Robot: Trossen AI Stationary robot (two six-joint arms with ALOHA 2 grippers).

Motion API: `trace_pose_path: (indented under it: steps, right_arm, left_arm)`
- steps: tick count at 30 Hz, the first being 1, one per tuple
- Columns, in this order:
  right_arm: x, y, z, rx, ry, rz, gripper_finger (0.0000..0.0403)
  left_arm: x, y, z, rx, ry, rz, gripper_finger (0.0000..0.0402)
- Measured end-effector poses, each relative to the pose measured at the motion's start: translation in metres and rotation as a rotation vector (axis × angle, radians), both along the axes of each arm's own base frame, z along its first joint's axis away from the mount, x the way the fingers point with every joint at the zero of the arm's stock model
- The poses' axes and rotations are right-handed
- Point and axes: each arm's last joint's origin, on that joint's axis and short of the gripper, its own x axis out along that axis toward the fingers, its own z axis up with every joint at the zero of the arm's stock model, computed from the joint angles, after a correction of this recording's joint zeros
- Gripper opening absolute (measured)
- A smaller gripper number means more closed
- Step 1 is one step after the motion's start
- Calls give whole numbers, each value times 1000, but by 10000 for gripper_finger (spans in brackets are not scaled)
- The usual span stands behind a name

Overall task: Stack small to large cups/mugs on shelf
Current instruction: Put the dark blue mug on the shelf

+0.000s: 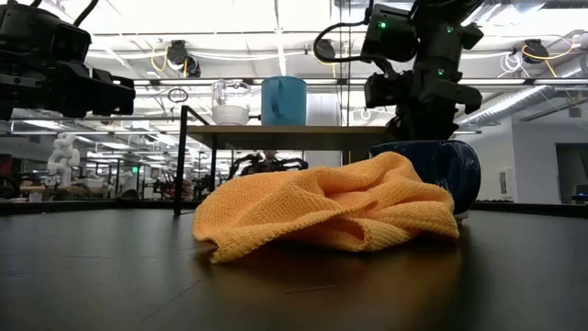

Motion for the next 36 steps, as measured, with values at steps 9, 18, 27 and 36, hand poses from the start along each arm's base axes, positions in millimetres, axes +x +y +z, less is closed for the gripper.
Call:
trace_pose_path:
  steps: [9, 18, 27, 36]
  right_arm:
    - [3, -1, 9, 8, 2, -26, 128]
    - [6, -1, 16, 5, -10, -22, 128]
    - [6, -1, 16, 10, -10, -33, 128]
    - [6, -1, 16, 10, -11, -33, 128]
  left_arm:
    - [0, 0, 0, 0, 0, 0, 31]
    - [0, 0, 0, -9, 3, 1, 31]
    - [0, 0, 0, -9, 3, 1, 31]
    - [0, 0, 0, -9, 4, 1, 31]
